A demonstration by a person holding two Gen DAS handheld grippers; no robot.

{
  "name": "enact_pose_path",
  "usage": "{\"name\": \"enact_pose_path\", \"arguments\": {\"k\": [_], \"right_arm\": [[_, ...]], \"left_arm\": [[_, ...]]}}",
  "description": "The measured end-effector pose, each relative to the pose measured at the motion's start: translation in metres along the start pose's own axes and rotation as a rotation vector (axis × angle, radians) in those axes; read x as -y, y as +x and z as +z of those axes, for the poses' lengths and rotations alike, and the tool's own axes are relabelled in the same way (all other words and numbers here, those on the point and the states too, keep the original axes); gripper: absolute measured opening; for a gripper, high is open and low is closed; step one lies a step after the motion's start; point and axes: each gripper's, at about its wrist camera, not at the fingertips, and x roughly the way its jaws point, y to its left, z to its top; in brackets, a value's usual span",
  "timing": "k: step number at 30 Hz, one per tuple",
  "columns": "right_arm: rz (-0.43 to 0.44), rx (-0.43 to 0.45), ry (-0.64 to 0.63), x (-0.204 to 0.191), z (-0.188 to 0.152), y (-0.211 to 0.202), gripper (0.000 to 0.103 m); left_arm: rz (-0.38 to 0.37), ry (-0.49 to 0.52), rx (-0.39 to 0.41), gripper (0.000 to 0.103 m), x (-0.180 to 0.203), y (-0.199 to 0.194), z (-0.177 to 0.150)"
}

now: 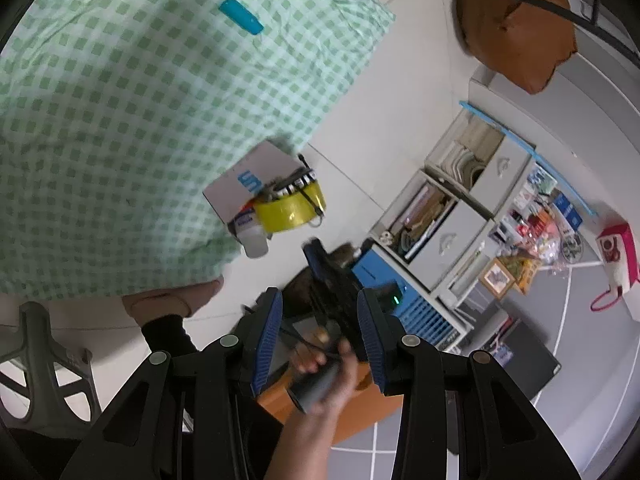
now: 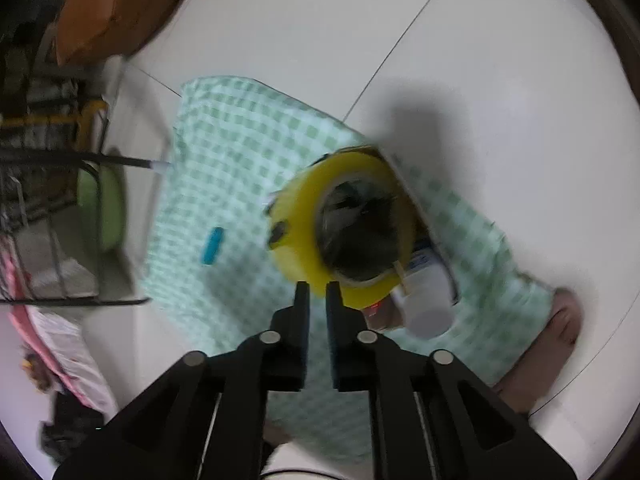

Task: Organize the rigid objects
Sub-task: 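Lower the key fob into the box and open the right gripper, then grasp the teal stick on the cloth with the left gripper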

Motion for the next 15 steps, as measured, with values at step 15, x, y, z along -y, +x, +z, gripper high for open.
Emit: {"name": "enact_pose_path", "arguments": {"k": [15], "right_arm": [[0.448,0.042,0.145,-0.041,-0.018,-0.125,0.058]], "left_arm": [[0.274,0.066,0.444,0.041,-0.025,0.001,0.042]]}}
